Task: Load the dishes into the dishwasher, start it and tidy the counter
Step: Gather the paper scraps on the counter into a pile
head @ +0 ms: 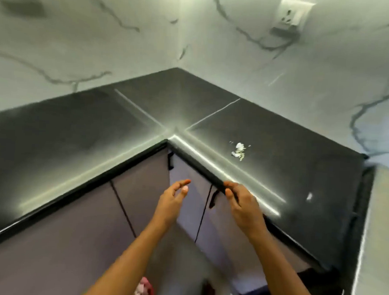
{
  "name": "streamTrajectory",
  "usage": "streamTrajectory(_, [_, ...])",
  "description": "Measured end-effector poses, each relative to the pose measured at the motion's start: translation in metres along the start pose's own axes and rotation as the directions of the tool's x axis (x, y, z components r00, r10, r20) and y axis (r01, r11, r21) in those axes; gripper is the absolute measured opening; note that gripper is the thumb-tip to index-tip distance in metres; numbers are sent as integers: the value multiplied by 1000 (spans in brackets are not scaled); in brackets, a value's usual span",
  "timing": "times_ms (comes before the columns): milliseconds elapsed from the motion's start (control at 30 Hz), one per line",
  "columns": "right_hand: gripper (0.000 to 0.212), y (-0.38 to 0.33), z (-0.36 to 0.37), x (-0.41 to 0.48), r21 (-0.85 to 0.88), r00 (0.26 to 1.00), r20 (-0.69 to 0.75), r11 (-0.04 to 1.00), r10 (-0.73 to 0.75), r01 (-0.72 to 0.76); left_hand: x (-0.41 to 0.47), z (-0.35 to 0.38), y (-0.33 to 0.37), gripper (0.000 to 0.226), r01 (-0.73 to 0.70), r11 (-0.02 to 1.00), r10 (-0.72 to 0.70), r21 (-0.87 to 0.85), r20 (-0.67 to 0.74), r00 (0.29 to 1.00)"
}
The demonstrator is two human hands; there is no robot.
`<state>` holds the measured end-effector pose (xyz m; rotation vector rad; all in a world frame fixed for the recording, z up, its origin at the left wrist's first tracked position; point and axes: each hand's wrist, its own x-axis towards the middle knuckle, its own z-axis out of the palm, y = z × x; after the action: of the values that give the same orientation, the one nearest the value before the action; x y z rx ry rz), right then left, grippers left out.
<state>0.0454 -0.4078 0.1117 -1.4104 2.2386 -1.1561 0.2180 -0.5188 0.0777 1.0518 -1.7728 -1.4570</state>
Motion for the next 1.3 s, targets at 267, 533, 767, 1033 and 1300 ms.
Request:
streamTrajectory(267, [116,100,-24,109,-518,877,468,839,113,168,120,64,-8,53,-125,744,24,656,161,987])
streamTrajectory(533, [60,123,-17,198,-387,895,446,903,5,188,192,102,3,61,-110,515,-24,850,143,989])
streamTrajectory(767, [49,168,-53,217,-167,976,97,970,194,-177,266,125,20,65,-295,474,-66,829,368,927])
streamTrajectory(1033, [56,154,-34,269,-362,891,451,923,48,133,235,111,5,88,-416,753,222,511,397,890])
streamTrajectory(1300, [80,108,6,223,-271,743,642,850,-191,452,150,97,-25,68,-124,891,-118,-437,-486,866])
